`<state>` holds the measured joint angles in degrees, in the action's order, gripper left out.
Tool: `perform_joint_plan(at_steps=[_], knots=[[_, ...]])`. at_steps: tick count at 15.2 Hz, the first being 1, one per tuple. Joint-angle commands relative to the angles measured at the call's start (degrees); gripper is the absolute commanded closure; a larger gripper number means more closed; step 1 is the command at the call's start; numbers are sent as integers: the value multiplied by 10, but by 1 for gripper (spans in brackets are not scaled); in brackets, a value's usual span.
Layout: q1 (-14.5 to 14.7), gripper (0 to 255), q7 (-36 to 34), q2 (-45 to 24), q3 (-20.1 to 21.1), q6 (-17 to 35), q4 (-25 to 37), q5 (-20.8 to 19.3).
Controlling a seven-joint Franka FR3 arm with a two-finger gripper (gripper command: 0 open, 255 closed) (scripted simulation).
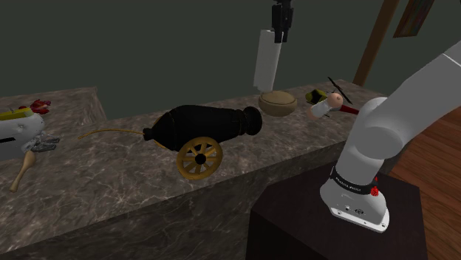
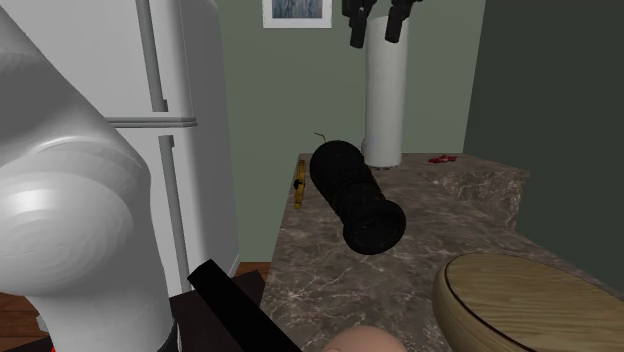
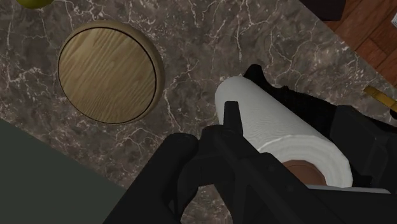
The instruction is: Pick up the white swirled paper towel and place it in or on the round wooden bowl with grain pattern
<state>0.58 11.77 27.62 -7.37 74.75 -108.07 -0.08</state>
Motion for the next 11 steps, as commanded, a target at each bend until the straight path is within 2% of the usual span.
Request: perform_joint_plan(at_steps=[1,11], knots=[[-6,255,29,-17,-21,-7,24,-11],[-39,255,185,-147,-133,-49,195,-33]])
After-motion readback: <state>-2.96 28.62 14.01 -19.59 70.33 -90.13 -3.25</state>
